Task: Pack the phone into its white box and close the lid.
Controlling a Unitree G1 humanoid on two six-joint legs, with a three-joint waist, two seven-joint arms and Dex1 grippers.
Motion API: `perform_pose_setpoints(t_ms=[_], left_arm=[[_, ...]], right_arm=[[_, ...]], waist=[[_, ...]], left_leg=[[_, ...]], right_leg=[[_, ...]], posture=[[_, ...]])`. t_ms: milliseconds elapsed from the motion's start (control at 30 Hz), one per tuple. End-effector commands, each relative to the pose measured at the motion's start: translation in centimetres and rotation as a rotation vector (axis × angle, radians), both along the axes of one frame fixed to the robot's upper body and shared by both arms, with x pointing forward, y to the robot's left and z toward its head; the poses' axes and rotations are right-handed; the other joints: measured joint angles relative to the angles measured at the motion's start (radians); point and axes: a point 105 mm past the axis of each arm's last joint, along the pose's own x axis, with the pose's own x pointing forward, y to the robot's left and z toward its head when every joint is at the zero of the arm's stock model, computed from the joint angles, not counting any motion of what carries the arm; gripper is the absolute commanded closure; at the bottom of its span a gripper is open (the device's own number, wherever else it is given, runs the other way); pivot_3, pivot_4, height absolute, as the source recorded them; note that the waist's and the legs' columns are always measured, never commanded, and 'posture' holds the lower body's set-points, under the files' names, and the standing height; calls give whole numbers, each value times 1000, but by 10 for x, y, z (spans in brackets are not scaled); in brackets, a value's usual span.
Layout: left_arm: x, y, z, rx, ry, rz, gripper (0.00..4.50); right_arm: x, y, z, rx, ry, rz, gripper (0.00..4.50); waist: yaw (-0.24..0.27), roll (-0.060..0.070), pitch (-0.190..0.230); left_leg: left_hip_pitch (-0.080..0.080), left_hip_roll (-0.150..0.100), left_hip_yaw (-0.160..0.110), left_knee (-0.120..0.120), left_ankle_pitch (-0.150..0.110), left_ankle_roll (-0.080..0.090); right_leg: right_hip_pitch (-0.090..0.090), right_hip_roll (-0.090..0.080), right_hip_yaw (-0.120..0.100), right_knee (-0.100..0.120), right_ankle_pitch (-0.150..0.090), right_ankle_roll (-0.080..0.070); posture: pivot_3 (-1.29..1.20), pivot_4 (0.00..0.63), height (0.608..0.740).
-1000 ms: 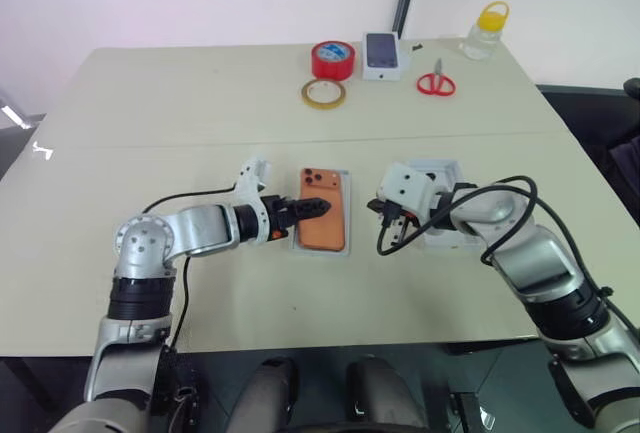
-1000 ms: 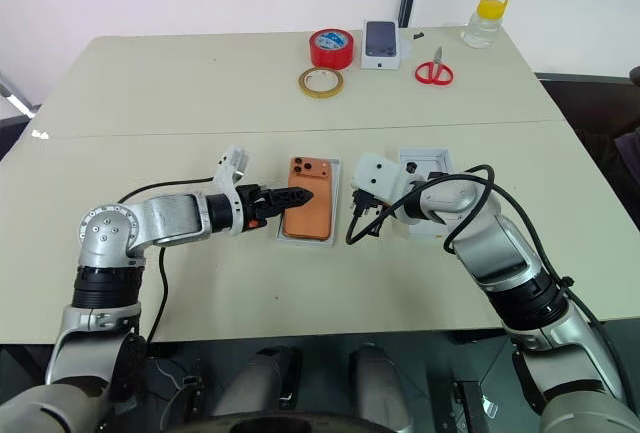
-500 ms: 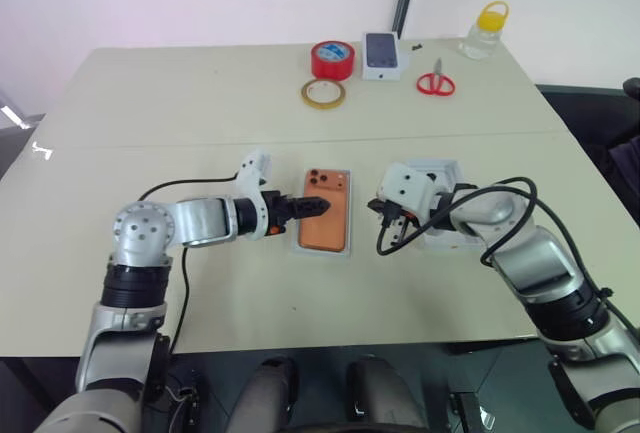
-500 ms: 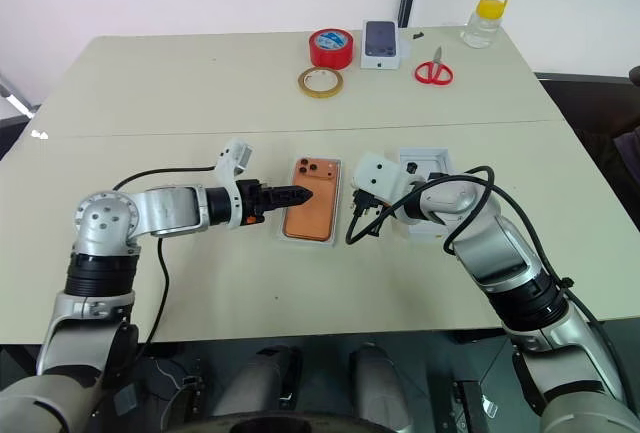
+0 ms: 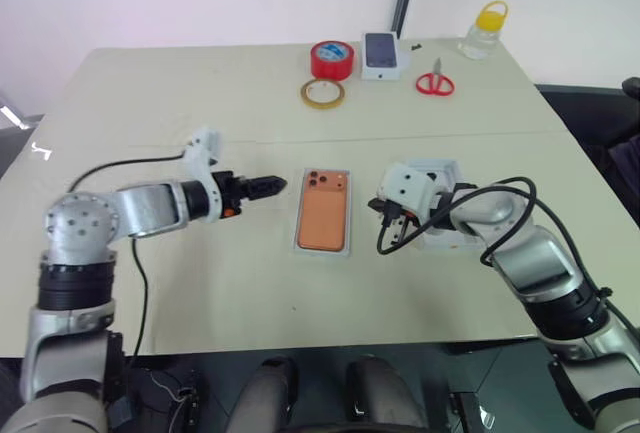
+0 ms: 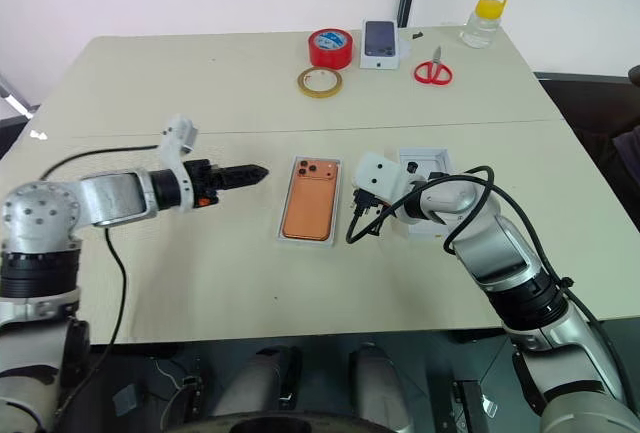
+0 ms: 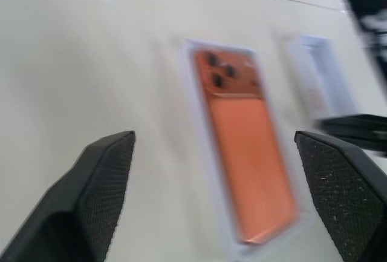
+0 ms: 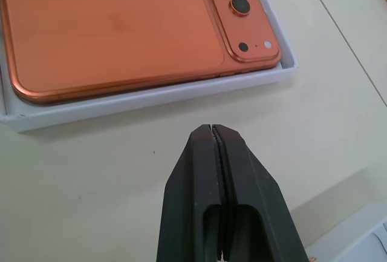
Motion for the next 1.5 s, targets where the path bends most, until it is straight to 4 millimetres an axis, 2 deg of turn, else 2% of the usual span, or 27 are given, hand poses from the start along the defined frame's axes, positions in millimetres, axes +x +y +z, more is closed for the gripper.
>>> perform_pose_setpoints(t_ms=[33, 200, 333, 500, 700, 800, 867, 1100, 1233, 1500], left_arm=[[-2, -4, -8, 238, -122, -122, 1919], [2, -29, -26, 339, -168, -312, 4449], [9, -50, -33, 353, -170, -455, 4449], [4, -75, -41, 390, -171, -689, 4449], [-4, -100, -44, 372, -157, -850, 4449], [-4, -110, -44, 351, -159, -861, 4449], [-9, -123, -42, 305, -156, -883, 4449], [-23, -153, -51, 263, -134, -936, 4449], [-34, -172, -52, 225, -132, -996, 4449], [-50, -186, -52, 204, -129, -1087, 4449]], right_arm=[[2, 5, 6, -5, -23, 8, 4500], [4, 7, -3, -63, -9, 6, 4500], [4, 16, -9, -89, -4, 17, 4500], [5, 21, -14, -140, -8, 41, 4500], [-2, 30, -17, -155, -2, 92, 4500], [-6, 32, -18, -150, 5, 103, 4500], [-10, 31, -18, -149, 10, 110, 4500], [-28, 14, -17, -177, 32, 113, 4500], [-42, -2, -20, -210, 57, 97, 4500], [-49, -18, -19, -227, 69, 43, 4500]], waist=[[5, 0, 0], [14, 0, 0], [8, 0, 0], [0, 0, 0], [4, 0, 1], [5, 0, 0], [8, 0, 0], [11, 0, 0], [10, 0, 0], [7, 0, 0]], left_leg=[[0, 0, 0, 0, 0, 0], [-1, -1, 0, 1, -1, 1], [-1, -1, 0, 1, -1, 1], [-1, 0, 0, 0, -1, 1], [-1, 0, 0, 1, -1, 2], [-1, 0, -1, 2, -1, 2], [-1, 0, -1, 2, -1, 2], [-1, -1, -1, 3, -1, 3], [-1, -1, -1, 3, -2, 3], [-1, -1, -1, 3, -2, 3]], right_leg=[[0, 0, 0, 0, 0, 0], [1, -1, -1, -3, 0, 0], [1, -1, -1, -3, 0, 0], [0, 0, -1, -2, 0, 0], [0, 0, -1, -1, 0, 0], [0, 0, -1, -1, 0, 0], [1, -1, -1, -1, 0, 0], [2, -1, -2, -2, 0, 1], [2, -1, -2, -2, 0, 1], [2, -1, -2, -1, 0, 1]], posture=[[0, 150, 740], [0, 150, 740], [0, 150, 740], [0, 150, 740], [0, 150, 740], [0, 150, 740], [0, 150, 740], [0, 150, 740], [0, 150, 740], [0, 150, 740]])
